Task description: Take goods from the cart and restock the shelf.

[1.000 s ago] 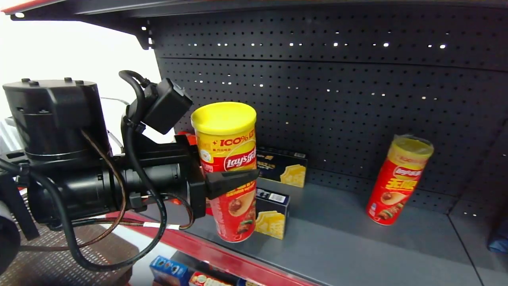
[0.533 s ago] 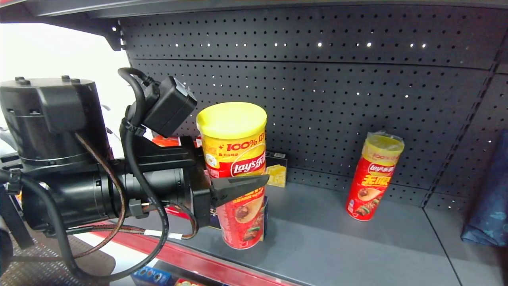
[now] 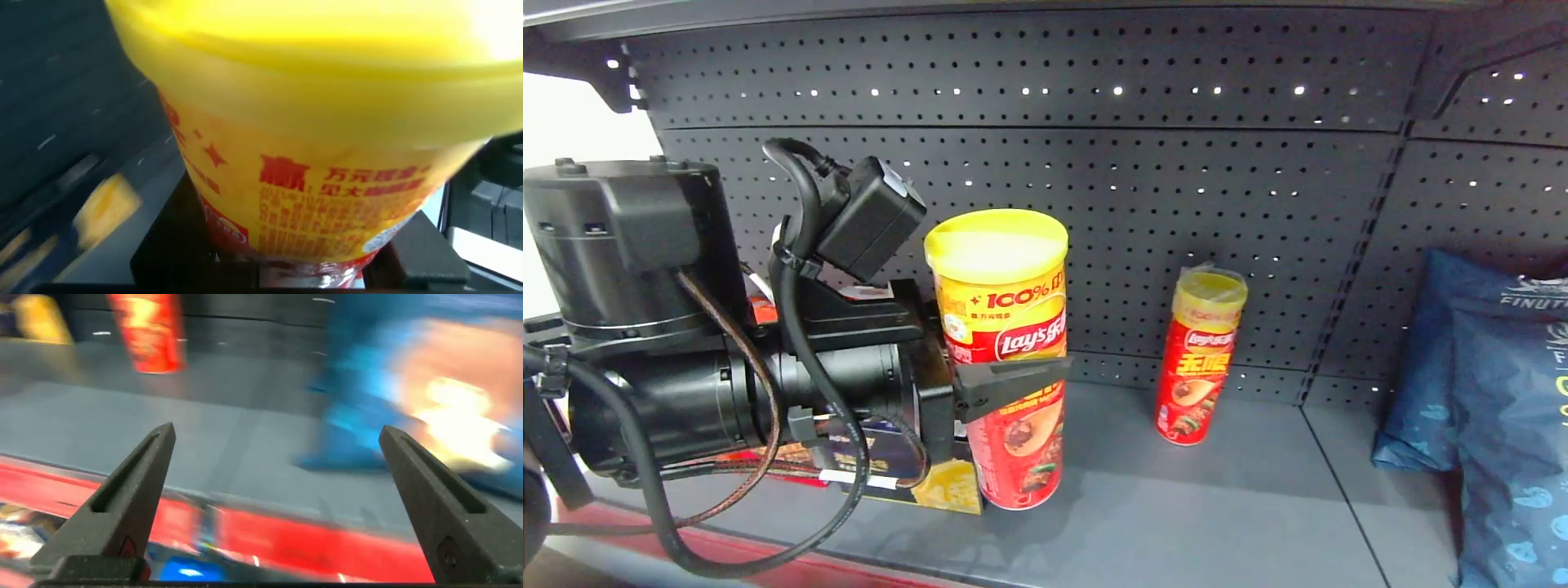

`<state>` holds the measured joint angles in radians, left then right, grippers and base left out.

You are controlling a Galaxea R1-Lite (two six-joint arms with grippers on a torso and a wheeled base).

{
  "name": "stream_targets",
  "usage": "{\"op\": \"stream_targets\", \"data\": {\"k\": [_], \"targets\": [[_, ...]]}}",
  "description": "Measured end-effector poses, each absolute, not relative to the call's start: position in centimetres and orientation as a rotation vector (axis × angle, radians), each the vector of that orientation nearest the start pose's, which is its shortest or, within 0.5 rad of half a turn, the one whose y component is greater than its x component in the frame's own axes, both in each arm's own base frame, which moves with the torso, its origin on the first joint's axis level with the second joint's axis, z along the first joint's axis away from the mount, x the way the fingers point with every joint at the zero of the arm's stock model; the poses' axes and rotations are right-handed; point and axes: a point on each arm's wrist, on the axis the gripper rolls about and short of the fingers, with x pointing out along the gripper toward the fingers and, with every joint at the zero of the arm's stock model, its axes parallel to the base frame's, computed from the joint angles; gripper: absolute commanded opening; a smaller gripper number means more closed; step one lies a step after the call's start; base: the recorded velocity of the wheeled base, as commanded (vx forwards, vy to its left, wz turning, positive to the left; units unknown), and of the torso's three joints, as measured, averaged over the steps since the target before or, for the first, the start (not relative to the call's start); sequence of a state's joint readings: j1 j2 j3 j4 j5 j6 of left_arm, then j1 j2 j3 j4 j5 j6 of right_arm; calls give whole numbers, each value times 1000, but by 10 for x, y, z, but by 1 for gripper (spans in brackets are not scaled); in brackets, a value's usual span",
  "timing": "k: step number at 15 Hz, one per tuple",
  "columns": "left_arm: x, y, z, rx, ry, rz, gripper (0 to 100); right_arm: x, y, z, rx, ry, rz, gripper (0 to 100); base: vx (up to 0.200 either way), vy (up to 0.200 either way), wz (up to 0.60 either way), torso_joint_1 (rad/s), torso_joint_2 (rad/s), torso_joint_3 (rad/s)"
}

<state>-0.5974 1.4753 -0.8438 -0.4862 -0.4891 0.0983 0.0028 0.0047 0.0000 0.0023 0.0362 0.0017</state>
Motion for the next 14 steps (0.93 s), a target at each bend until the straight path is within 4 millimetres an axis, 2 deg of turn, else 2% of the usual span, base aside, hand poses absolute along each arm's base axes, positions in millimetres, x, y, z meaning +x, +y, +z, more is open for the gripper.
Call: {"op": "stream_targets", "data": {"k": [5,6,14], "targets": [[206,-152,241,97,103,-1088,0,-22,1,75,2,7,39,100,0,0,0,0,0,0],[206,-152,241,96,100,-1086,0,-22,1,75,1,7,39,100,0,0,-600,-2,-2,7],[207,-151,242,95,81,-1084,0,-22,1,75,2,8,40,100,0,0,0,0,0,0]]}}
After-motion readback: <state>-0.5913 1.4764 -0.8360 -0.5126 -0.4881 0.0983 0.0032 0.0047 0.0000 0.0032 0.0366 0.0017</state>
